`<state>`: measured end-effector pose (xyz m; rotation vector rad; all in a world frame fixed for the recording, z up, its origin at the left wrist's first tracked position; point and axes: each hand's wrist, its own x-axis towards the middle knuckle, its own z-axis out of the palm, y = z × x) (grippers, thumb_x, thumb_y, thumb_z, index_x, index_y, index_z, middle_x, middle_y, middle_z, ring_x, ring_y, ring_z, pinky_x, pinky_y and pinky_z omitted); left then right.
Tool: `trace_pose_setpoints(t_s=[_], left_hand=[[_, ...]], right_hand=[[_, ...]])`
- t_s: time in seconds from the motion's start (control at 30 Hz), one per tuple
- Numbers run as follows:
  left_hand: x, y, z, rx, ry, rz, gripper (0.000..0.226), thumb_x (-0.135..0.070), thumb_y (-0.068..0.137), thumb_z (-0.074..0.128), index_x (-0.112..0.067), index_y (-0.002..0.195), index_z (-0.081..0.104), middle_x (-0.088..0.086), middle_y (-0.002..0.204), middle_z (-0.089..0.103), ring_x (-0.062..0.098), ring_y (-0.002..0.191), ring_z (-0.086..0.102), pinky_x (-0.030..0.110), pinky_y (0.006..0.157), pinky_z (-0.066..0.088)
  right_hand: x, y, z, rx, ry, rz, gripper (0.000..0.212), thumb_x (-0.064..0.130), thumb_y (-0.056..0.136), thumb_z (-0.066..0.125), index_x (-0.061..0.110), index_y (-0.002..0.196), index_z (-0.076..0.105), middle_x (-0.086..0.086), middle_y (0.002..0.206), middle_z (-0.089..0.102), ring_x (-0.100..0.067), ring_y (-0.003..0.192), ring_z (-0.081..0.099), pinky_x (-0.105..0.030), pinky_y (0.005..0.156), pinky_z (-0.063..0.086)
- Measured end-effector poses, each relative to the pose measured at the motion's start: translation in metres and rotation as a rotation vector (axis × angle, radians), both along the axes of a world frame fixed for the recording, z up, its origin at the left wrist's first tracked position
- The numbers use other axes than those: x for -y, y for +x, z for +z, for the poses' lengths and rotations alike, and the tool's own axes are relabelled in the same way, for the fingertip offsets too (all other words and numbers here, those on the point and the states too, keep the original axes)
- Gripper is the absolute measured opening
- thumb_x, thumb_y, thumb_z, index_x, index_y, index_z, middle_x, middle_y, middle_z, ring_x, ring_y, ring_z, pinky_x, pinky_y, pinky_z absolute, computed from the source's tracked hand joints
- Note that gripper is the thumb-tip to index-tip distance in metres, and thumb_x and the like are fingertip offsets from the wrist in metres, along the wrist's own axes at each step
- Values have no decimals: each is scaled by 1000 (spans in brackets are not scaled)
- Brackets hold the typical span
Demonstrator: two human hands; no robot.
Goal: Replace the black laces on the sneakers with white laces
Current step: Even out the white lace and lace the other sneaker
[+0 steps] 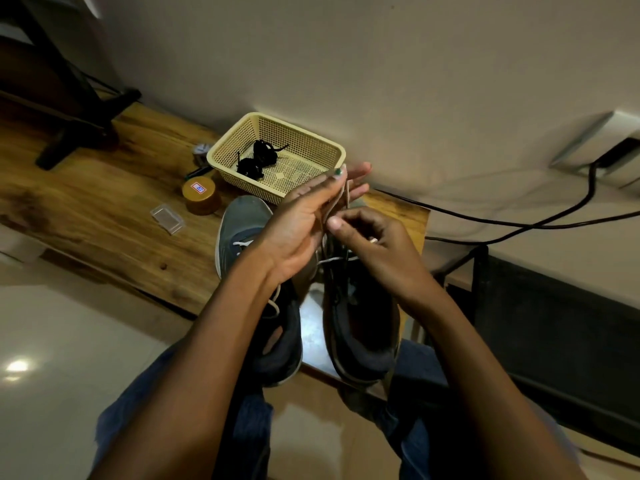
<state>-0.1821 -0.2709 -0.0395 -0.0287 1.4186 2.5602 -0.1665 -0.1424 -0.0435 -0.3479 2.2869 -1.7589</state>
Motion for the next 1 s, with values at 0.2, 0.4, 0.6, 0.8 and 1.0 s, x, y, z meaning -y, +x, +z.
trace_pose_setpoints(t_s=[0.2,0.4,0.6,0.8,1.0], left_hand=[[-1,1,-1,-27,4,-27,37,-19,85,51,-9,120,58,6,134,57,18,119,58,31,102,46],[5,-1,-4,128,-63,219,21,-19,95,51,-17,107,67,-3,110,69,10,91,64,23,75,56],[11,0,-10,325,-462,470,17,-23,93,58,-16,96,73,-1,93,71,3,60,56,11,48,41],[9,2,-19,182,-1222,485,18,-43,83,64,-28,85,55,-12,98,55,17,103,53,40,96,39],[-14,6,-26,-407,-1117,57,39,-28,81,65,-31,120,60,-19,106,60,11,108,58,44,97,45]], right_hand=[[1,-1,-1,-1,79,-25,16,13,88,66,11,103,62,0,97,66,-11,80,58,-18,68,47],[-18,-8,5,42,133,-39,14,15,95,54,10,94,67,0,77,66,1,66,61,-9,60,45],[-48,-20,1,-24,203,-287,20,13,99,49,10,98,68,1,66,55,9,51,49,-4,52,35],[-56,-21,-1,28,147,-393,22,3,98,46,14,104,64,0,84,68,-8,73,61,-10,59,47],[-42,-14,6,57,43,-273,12,8,88,64,14,88,54,-2,76,72,-11,72,71,-19,63,56]])
